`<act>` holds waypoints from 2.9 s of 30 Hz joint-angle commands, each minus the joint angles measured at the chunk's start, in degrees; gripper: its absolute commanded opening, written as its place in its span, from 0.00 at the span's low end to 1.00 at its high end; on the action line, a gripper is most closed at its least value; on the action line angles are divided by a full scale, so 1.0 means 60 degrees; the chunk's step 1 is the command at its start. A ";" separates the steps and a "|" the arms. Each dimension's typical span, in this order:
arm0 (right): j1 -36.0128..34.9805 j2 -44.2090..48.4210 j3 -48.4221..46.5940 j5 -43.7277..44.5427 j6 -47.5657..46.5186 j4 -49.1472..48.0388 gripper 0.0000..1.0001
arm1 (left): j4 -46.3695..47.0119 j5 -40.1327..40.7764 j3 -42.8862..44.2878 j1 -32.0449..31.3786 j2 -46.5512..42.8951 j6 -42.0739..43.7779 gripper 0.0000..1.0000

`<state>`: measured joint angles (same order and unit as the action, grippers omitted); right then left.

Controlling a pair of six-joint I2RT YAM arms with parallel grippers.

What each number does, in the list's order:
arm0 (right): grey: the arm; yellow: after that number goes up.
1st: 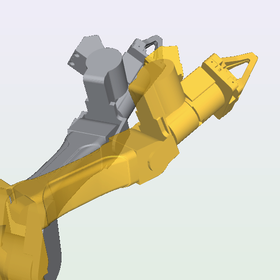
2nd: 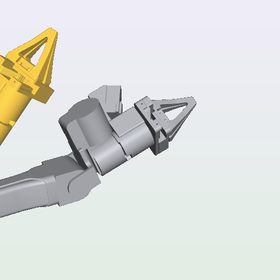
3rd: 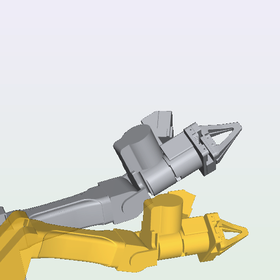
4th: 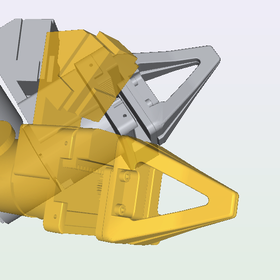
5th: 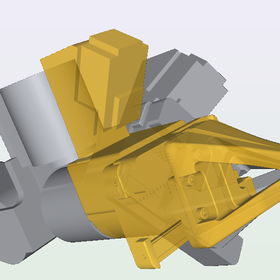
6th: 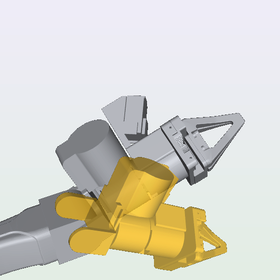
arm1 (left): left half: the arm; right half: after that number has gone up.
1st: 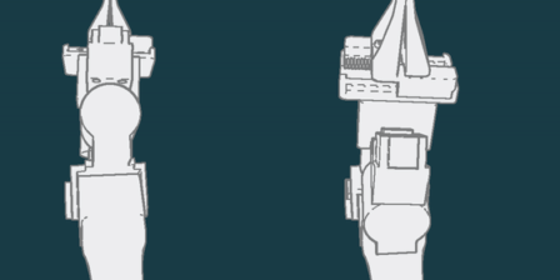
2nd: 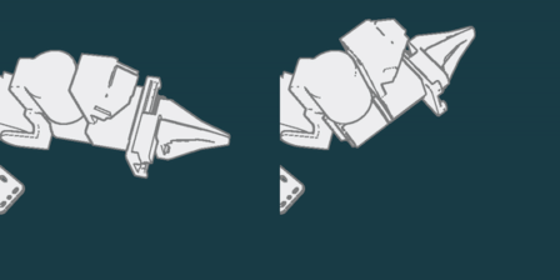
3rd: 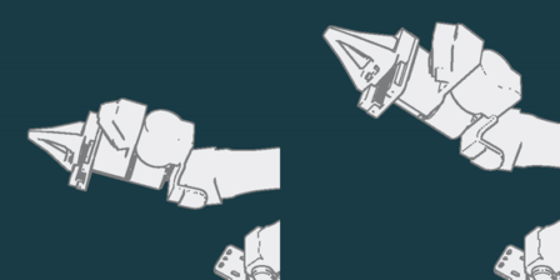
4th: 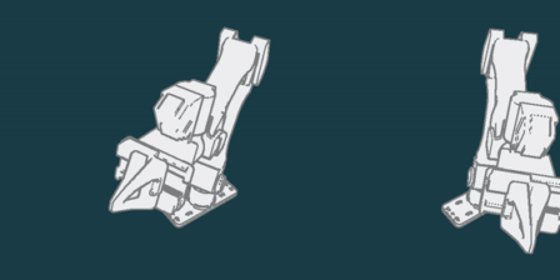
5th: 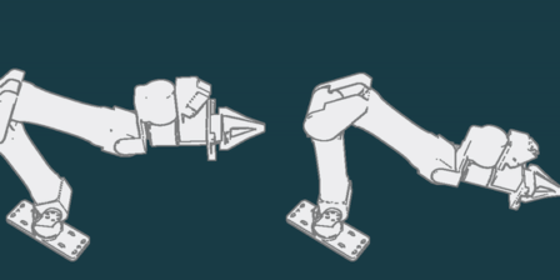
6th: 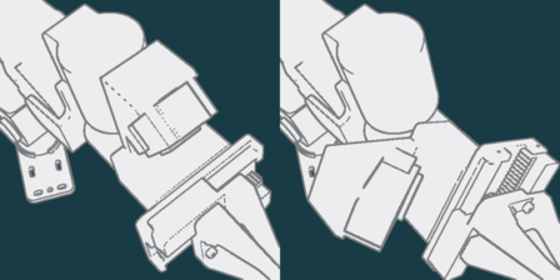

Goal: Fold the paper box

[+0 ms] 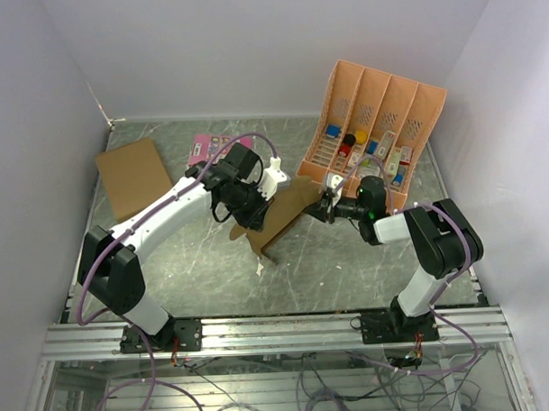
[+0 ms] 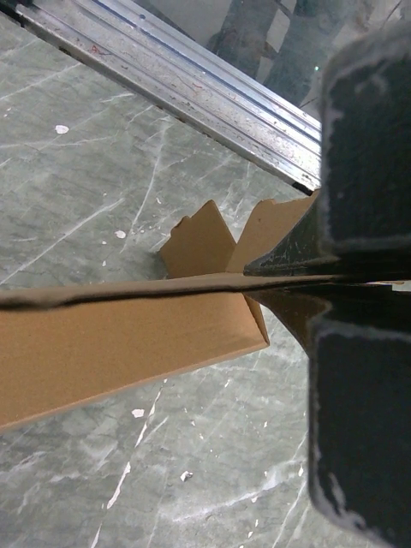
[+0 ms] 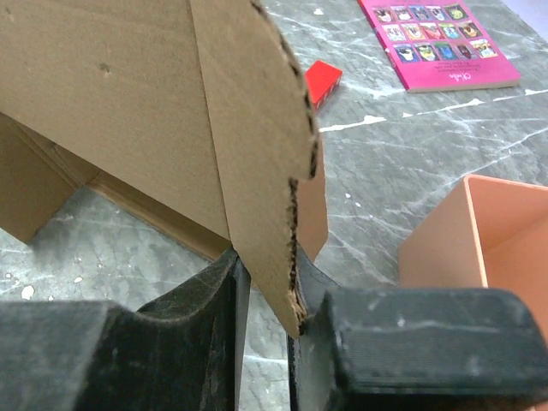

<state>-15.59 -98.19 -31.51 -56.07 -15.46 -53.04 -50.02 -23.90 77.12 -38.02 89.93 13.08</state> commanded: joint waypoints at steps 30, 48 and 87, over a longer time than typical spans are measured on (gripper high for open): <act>-0.0575 0.0890 -0.5921 0.1765 -0.2864 1.4478 0.00 | 0.2944 -0.1177 -0.1758 0.1468 -0.2531 -0.3431 0.73; -0.0632 0.0460 -0.6516 0.4014 -0.3458 1.6838 0.00 | 0.6085 -0.0503 -0.4706 0.2009 -0.4572 -0.6112 0.81; -0.1266 0.1059 -0.5005 0.5893 -0.3253 1.5371 0.06 | 0.8881 0.0132 -0.6350 0.0587 -0.3664 -0.8054 0.75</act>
<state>-22.63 -93.03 -61.67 -20.95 -35.59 40.07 1.89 -26.11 34.61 -31.38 65.93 -37.06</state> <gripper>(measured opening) 0.064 0.789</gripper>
